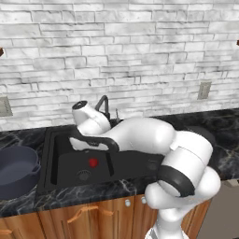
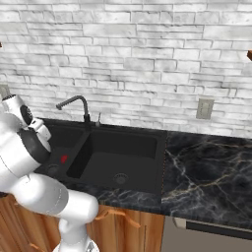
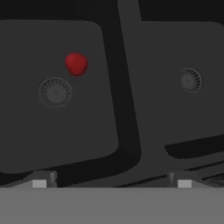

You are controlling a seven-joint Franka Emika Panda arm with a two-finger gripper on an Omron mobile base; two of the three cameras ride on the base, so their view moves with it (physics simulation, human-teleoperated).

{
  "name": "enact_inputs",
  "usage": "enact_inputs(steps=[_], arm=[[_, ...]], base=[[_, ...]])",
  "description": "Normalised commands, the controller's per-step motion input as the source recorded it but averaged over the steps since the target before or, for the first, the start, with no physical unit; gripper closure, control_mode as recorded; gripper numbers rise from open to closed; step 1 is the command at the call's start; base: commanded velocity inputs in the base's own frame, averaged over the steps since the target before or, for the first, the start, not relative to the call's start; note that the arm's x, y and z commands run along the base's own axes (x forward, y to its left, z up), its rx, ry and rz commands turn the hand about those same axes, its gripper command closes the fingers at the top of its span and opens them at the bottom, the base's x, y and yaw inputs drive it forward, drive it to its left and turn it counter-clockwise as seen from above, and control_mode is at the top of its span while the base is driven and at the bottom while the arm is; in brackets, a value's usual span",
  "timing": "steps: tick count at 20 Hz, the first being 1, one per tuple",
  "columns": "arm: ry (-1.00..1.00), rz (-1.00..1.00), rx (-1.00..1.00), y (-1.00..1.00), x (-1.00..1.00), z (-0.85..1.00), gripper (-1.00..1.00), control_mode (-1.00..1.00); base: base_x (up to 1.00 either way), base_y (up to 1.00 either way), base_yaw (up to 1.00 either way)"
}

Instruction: Dump the tomato from the pot into the sink. Then turn on the water and wash the tomato. Then turn off the water and put the tomato back in the pot.

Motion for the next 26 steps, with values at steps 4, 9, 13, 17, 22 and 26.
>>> enact_inputs(steps=[4, 9, 13, 17, 22, 26], arm=[[0.0, 0.04, -0.06, 0.13, 0.27, -0.22, -1.0, -1.0], [0.0, 0.09, -0.1, 0.06, 0.38, -0.3, -1.0, -1.0], [0.0, 0.12, -0.12, 0.04, 0.32, -0.34, -1.0, -1.0], [0.0, 0.15, -0.09, 0.09, 0.28, -0.34, -1.0, -1.0], [0.0, 0.13, -0.07, 0.05, 0.33, -0.31, -1.0, -1.0], [0.03, 0.09, -0.09, 0.04, 0.33, -0.35, -1.0, -1.0]], base=[[0.0, 0.0, 0.0], [0.0, 0.0, 0.0], [0.0, 0.0, 0.0], [0.0, 0.0, 0.0], [0.0, 0.0, 0.0], [0.0, 0.0, 0.0]])
